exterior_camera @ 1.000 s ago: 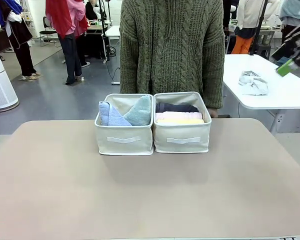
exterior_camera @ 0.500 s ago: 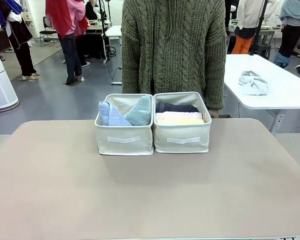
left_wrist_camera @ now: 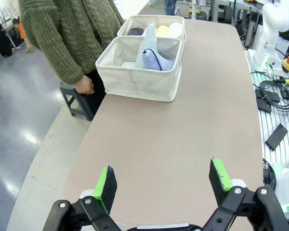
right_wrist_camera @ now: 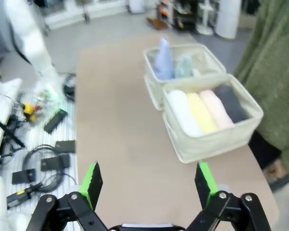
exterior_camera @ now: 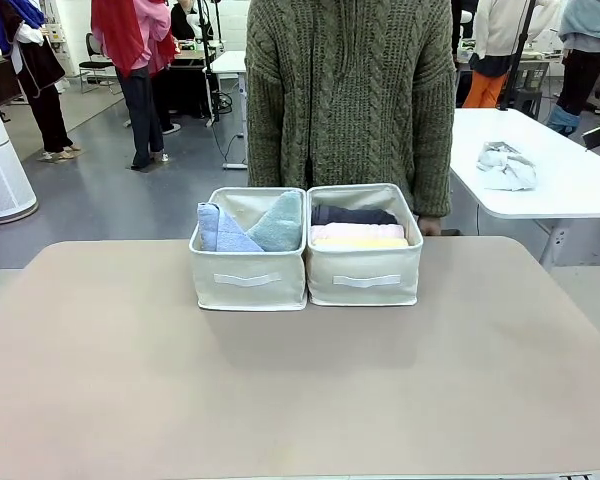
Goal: Sort the towels based on their folding style.
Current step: Pick up another triangle-folded towel from the table and place it in the left Fabric basket.
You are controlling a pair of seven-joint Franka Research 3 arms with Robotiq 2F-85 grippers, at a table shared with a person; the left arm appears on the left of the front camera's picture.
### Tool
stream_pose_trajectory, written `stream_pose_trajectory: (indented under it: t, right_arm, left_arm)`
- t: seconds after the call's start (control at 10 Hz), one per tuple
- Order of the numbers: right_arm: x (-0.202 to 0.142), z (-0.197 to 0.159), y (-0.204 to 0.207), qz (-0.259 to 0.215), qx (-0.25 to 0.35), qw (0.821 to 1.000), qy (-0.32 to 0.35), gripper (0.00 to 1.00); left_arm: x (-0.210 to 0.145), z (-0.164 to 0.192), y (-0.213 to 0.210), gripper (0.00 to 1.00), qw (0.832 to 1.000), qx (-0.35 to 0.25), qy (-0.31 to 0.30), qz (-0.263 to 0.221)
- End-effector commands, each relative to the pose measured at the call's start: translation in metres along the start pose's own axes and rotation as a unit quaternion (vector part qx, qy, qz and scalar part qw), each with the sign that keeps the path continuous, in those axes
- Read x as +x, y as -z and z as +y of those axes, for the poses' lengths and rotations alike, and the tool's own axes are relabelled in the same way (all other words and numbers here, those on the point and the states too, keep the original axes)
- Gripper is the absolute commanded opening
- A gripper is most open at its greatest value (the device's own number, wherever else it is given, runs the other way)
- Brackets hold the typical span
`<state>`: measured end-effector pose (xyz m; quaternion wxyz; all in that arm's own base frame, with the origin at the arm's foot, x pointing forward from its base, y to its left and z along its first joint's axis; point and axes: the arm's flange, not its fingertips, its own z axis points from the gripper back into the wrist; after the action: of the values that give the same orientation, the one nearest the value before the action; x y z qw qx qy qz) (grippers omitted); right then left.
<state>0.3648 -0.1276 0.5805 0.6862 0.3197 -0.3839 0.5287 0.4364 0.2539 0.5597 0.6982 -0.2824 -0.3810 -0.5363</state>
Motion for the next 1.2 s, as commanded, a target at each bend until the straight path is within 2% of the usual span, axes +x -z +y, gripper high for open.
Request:
stream_pose_trajectory:
  t: [0.0,0.1,0.7,0.8,1.1]
  right_arm:
    - [-0.031,-0.047,-0.025,-0.076,0.056,0.995,0.012,1.0]
    - [-0.037,-0.051,-0.03,-0.092,0.059,0.994,0.004,1.0]
    - [-0.044,-0.066,-0.054,-0.116,-0.035,0.993,-0.001,1.0]
    - [-0.049,-0.065,-0.047,-0.105,-0.005,0.994,0.005,1.0]
    - [-0.049,-0.065,-0.047,-0.105,-0.005,0.994,0.005,1.0]
  left_arm:
    - [0.001,-0.002,0.0,1.0,1.0,0.001,0.005,-0.007]
    - [0.001,-0.002,0.0,1.0,1.0,0.001,0.005,-0.007]
    - [0.001,-0.002,0.0,1.0,1.0,0.001,0.005,-0.007]
    - [0.001,-0.002,0.0,1.0,1.0,0.001,0.005,-0.007]
    - [0.001,-0.002,0.0,1.0,1.0,0.001,0.005,-0.007]
